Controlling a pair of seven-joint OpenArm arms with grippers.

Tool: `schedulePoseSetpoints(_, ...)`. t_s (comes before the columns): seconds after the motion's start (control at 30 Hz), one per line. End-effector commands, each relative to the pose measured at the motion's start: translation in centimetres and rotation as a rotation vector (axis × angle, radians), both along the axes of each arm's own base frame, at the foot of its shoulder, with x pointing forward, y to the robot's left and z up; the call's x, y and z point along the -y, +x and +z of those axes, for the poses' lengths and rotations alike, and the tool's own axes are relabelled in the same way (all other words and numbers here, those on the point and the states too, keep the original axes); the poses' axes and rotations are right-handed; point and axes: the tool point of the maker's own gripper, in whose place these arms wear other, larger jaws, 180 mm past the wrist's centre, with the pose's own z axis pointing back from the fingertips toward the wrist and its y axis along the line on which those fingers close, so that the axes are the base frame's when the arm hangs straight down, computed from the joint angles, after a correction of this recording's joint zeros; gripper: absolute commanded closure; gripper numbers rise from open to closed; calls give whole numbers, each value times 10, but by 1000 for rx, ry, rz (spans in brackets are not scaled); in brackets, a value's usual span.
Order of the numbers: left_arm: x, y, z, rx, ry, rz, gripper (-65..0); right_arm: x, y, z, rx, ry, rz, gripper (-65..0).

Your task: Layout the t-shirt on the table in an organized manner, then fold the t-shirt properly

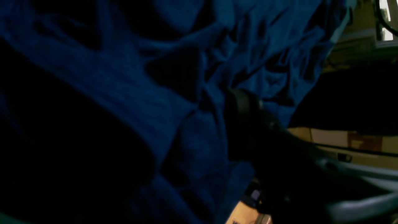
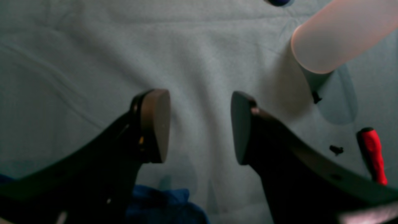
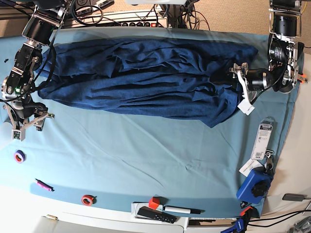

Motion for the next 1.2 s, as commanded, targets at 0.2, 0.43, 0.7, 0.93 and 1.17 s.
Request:
schedulePoseSetpoints(0.2,-10,-14,-11,-84,41,-1,-283,7,7,19,45,-29,-1,-310)
schedulePoseSetpoints(0.43,-4,-11,-10,-60,2,48,-283,7,7,19,45,-29,-1,-310)
schedulePoseSetpoints(0.7,2,6,-3,-11,-89,192,-283,9,6,19,49,-25,-20,-310)
schedulePoseSetpoints(0.93,-29,21,3,22,-74,321,-283,10,6,19,49,-27,-23,-310)
schedulePoseSetpoints(1.17,-27,20,1,18,-107,373,-283,10,6,19,48,-28,-23,-310)
